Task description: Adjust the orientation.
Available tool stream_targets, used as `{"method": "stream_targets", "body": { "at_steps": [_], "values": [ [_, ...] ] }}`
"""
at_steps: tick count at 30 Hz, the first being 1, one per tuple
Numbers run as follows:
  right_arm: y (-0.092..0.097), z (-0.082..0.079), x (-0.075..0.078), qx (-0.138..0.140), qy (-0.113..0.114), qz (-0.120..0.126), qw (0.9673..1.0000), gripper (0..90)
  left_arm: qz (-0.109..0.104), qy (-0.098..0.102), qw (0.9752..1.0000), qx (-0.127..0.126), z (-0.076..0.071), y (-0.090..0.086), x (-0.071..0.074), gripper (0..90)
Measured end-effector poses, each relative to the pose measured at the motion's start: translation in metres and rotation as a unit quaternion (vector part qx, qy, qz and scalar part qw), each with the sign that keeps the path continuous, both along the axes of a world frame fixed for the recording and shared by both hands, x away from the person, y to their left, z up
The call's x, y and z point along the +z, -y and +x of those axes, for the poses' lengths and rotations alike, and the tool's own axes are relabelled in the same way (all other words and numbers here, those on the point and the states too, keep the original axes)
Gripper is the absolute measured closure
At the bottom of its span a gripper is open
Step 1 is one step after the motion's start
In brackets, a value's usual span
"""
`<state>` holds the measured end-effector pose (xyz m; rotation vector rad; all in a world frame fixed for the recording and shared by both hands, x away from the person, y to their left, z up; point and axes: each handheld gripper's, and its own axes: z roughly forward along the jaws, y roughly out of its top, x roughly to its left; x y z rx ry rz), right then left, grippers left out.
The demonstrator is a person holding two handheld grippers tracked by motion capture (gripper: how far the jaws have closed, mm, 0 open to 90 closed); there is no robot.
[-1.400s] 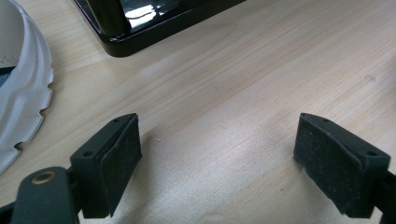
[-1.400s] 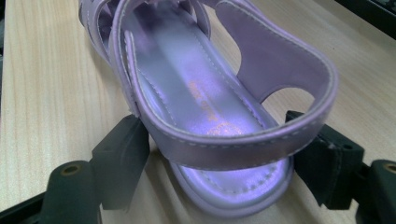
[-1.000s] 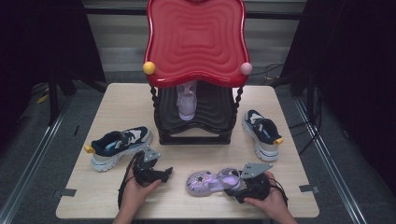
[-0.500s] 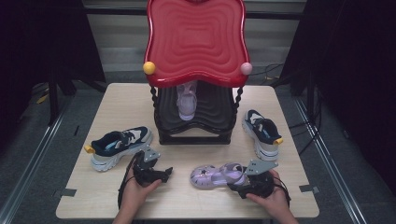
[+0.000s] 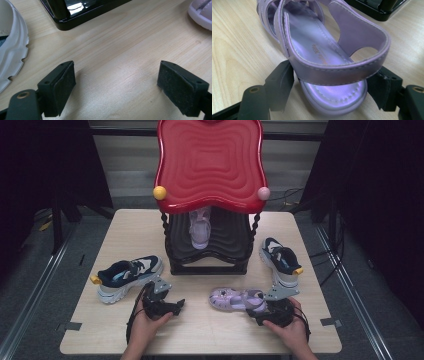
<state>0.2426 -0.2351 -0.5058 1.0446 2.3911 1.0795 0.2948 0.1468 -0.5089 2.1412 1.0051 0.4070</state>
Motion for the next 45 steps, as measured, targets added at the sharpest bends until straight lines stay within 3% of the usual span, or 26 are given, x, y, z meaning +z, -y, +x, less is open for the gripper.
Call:
{"method": "stream_targets", "body": {
  "at_steps": [18, 27, 32, 45],
  "values": [
    [0.007, -0.018, -0.002, 0.037, -0.023, 0.05, 0.9978, 32.9, 0.001, 0.0, 1.0, 0.0, 0.0, 0.0, 0.0, 14.4],
    [0.004, -0.019, -0.002, 0.051, -0.013, 0.029, 0.9982, 23.6, 0.0, -0.001, 1.0, -0.001, 0.0, 0.0, 0.0, 14.4],
    [0.008, -0.009, -0.002, 0.053, -0.015, 0.044, 0.9975, 22.6, 0.0, -0.001, 1.0, -0.001, 0.0, 0.0, 0.0, 14.4],
    [-0.012, -0.007, -0.003, 0.064, -0.025, 0.034, 0.997, 20.8, 0.001, -0.001, 1.0, -0.001, 0.0, 0.0, 0.0, 14.4]
  ]
}}
